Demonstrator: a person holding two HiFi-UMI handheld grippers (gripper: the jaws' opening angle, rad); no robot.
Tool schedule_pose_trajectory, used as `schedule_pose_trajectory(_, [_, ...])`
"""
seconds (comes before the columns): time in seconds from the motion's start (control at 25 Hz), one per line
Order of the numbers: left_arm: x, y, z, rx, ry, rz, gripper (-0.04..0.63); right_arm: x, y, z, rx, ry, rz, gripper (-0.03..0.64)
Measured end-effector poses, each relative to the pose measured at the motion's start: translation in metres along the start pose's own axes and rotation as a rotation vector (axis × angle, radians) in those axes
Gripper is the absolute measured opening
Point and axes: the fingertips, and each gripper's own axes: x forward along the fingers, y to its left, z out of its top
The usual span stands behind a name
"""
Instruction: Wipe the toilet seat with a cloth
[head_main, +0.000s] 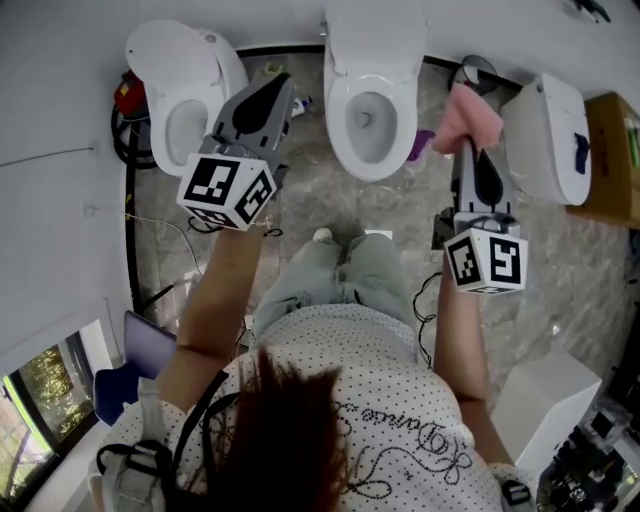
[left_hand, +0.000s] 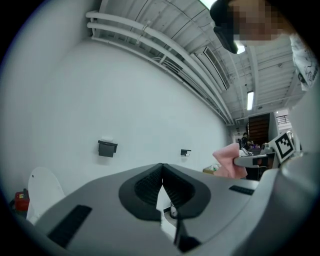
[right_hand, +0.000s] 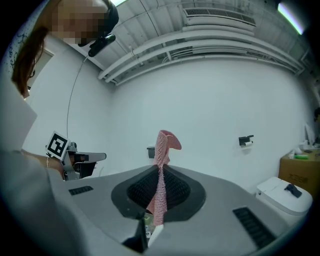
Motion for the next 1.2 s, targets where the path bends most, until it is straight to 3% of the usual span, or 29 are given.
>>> schedule_pose_trajectory(0.24, [0.056,0.009,-0.017,-0.015,0.025,0.041,0.005,0.049,-0.046,-0.013,0.02,0.026,0.038,0.029])
schedule_pose_trajectory(0.72, [0.175,0.033,-0.055,-0.015,0.056,0.201,0.005,0.188,-0.142,-0.048,-0.017,0.129,0.264,0.029])
schedule_pose_trajectory(1.0, [0.203,0.065,-0.094,-0.049,0.112,0.263,0.005,0.248,-0.147,-0.09,-0.015,0.2,0.344,0.029])
schedule_pose_trajectory(1.2, [0.219,0.098,-0.123,-0.075,0.142,0.258,0.005,0.285,-0.137,-0.123,-0.093,0.264,0.38,0.029])
